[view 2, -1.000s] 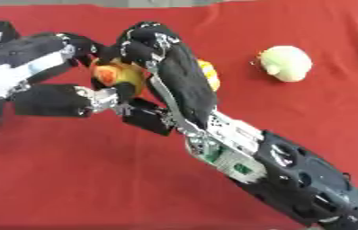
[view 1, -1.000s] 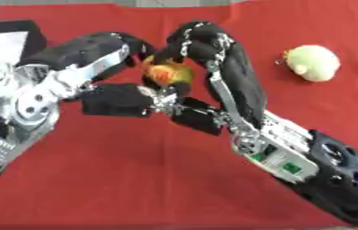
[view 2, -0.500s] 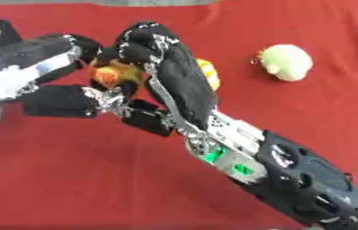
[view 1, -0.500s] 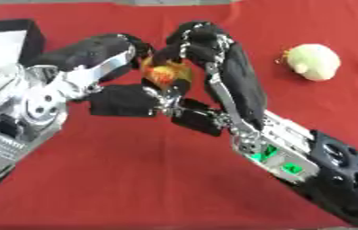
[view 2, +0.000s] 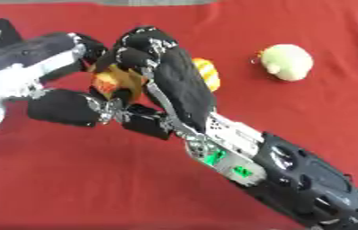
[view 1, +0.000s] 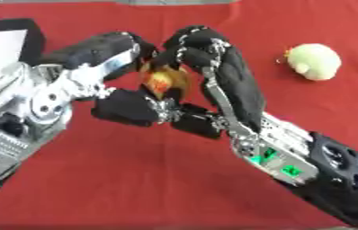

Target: Pick up the objects with one hand, pass them to the other hand, and then place them into the box on the other side of the table.

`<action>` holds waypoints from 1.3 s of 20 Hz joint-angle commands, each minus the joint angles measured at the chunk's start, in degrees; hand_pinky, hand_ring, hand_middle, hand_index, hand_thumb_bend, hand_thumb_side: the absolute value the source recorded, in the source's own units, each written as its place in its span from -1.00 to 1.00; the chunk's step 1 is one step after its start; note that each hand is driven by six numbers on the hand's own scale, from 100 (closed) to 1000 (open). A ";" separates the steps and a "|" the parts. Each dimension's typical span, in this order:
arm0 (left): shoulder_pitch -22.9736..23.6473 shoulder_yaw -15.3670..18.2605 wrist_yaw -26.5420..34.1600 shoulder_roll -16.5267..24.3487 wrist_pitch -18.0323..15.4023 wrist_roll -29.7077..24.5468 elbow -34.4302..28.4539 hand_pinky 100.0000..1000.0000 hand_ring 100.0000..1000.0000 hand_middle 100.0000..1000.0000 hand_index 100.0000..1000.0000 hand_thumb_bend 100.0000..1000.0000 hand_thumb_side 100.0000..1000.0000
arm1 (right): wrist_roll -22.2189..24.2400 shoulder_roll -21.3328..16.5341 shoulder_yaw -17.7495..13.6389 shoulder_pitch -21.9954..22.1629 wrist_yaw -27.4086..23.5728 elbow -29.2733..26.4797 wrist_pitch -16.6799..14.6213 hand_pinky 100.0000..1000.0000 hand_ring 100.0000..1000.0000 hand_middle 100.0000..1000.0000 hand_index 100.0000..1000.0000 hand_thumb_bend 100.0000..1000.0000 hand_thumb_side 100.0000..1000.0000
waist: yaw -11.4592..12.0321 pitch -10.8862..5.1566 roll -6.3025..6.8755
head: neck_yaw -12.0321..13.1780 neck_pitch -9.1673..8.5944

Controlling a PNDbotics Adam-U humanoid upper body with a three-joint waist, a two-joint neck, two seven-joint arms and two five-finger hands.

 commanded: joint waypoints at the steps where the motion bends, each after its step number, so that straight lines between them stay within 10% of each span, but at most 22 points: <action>1: -0.66 0.98 0.26 1.29 11.56 -9.99 0.93 0.48 0.32 0.14 0.05 -1.00 -0.70 | 0.40 -0.56 -0.86 -0.57 0.95 -1.26 1.35 0.34 0.21 -0.34 0.12 -0.41 -1.00 | 0.03 -1.10 -0.06 | 0.30 -0.06; 13: -0.28 0.99 2.38 1.01 11.56 -5.00 3.75 0.43 0.19 0.02 -0.33 -1.00 -0.66 | -0.31 -0.68 -0.91 -0.45 3.60 -1.26 5.09 0.39 0.41 -0.12 0.33 0.13 -1.00 | -0.18 -0.98 -0.02 | 0.80 -0.54; 26: 0.50 1.73 2.45 2.22 11.56 -0.29 4.67 0.41 0.16 0.01 -0.34 -1.00 -0.67 | 2.43 -0.88 -0.74 -0.16 7.87 -1.26 9.69 0.56 0.74 0.34 0.68 -0.02 -0.78 | -0.38 -1.15 0.11 | 1.03 -0.83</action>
